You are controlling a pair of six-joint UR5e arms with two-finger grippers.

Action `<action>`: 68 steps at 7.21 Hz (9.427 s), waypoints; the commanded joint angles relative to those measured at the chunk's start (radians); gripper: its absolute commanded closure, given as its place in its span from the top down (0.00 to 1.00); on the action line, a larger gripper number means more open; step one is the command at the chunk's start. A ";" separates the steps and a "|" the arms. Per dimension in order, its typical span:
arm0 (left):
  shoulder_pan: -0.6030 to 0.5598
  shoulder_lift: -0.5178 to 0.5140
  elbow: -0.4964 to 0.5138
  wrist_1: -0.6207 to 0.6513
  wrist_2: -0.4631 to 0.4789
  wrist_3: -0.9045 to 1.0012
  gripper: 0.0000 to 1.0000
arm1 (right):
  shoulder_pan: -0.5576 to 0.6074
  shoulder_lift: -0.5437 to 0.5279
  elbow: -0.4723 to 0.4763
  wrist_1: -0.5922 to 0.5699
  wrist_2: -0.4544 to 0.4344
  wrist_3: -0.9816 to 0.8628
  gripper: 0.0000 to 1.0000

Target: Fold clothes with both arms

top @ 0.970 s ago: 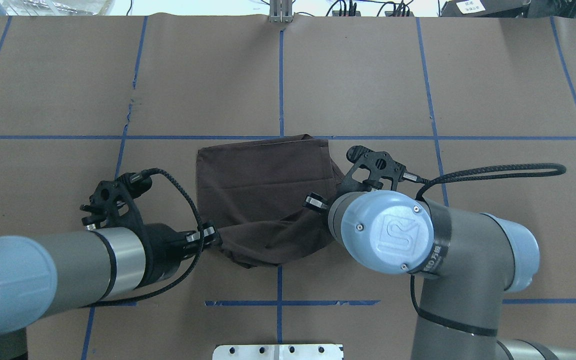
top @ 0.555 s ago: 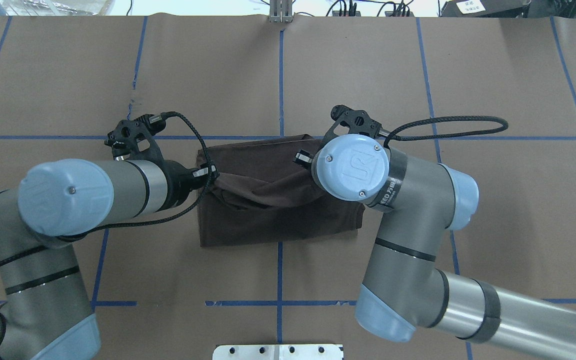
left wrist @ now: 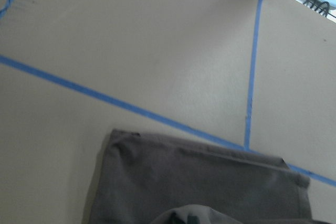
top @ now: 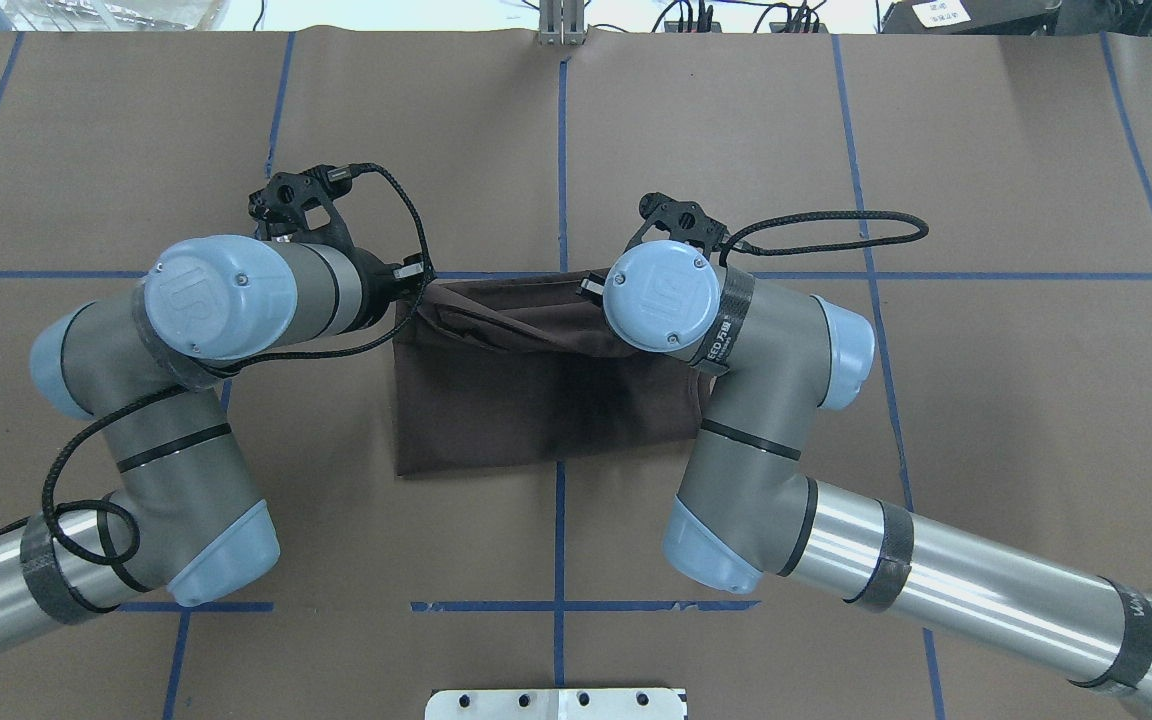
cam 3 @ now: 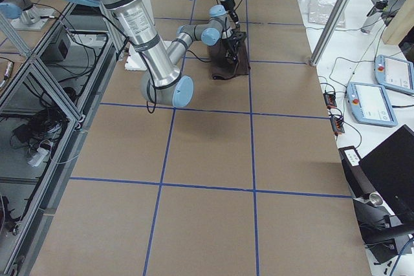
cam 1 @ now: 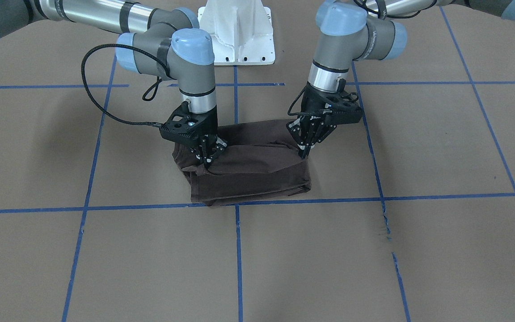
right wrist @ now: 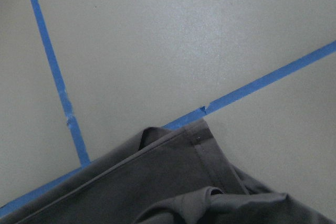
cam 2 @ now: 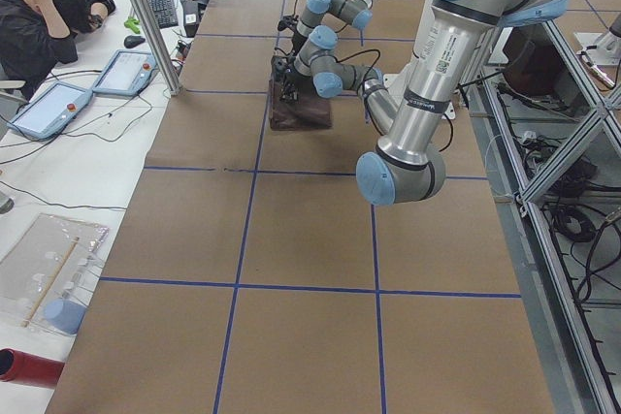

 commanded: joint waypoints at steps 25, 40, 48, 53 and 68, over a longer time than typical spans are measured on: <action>-0.055 0.000 0.091 -0.083 -0.170 0.297 1.00 | 0.228 0.168 -0.344 0.155 0.156 -0.566 1.00; -0.154 -0.214 0.489 -0.128 -0.103 0.378 1.00 | 0.242 0.098 -0.275 0.156 0.173 -0.570 1.00; -0.090 -0.088 0.375 -0.122 -0.127 0.465 1.00 | 0.243 0.090 -0.264 0.156 0.186 -0.569 1.00; -0.231 -0.079 0.343 -0.114 -0.156 0.645 1.00 | 0.291 0.038 -0.242 0.152 0.274 -0.608 1.00; -1.001 0.660 -0.045 0.415 -0.786 1.743 1.00 | 1.070 -0.938 0.272 -0.118 0.730 -1.649 1.00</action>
